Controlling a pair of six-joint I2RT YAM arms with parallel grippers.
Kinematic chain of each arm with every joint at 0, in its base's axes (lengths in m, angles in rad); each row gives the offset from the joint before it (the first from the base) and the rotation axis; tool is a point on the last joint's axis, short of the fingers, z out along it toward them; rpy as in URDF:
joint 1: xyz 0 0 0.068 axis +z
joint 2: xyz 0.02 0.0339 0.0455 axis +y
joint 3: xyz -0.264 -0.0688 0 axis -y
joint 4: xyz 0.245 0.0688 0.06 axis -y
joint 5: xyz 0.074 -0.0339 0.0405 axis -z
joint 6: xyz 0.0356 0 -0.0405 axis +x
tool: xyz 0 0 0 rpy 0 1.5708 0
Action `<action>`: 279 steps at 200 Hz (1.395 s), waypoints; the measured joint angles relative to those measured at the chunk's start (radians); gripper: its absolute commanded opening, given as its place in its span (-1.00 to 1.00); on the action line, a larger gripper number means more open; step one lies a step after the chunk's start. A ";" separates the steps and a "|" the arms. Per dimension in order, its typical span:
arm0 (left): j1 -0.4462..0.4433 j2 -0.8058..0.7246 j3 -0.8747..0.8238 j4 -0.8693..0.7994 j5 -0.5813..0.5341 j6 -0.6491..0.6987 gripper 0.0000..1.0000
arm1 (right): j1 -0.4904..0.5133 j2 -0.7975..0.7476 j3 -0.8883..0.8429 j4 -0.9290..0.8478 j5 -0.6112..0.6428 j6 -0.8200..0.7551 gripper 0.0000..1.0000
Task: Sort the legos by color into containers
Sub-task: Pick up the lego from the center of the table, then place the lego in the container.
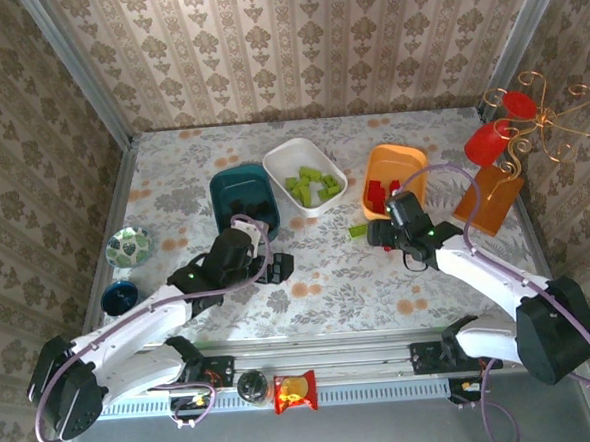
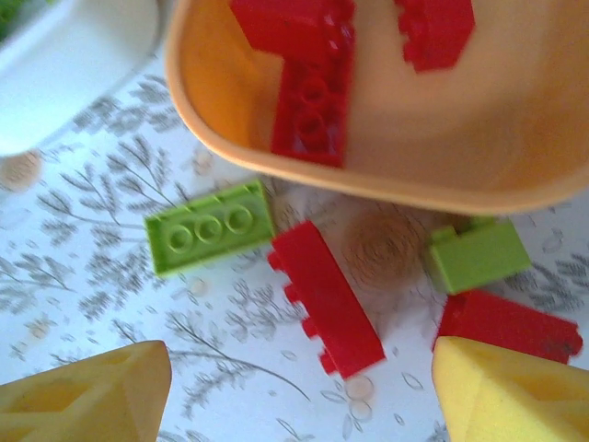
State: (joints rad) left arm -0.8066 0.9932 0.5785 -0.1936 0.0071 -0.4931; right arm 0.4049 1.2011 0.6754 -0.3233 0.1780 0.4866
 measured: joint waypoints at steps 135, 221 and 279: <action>0.000 -0.086 -0.011 -0.008 -0.007 -0.001 1.00 | 0.028 0.297 0.023 0.064 -0.002 -0.028 -0.43; 0.000 -0.182 -0.023 -0.089 -0.079 -0.001 1.00 | 0.154 0.136 0.025 0.061 -0.037 -0.064 -0.69; 0.002 -0.208 -0.028 -0.128 -0.130 -0.001 1.00 | 0.169 0.051 0.120 0.055 -0.220 -0.095 -0.70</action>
State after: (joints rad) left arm -0.8051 0.7849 0.5507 -0.3214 -0.1230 -0.4938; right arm 0.5735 1.2518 0.7952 -0.2687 -0.0422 0.3916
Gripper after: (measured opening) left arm 0.999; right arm 0.234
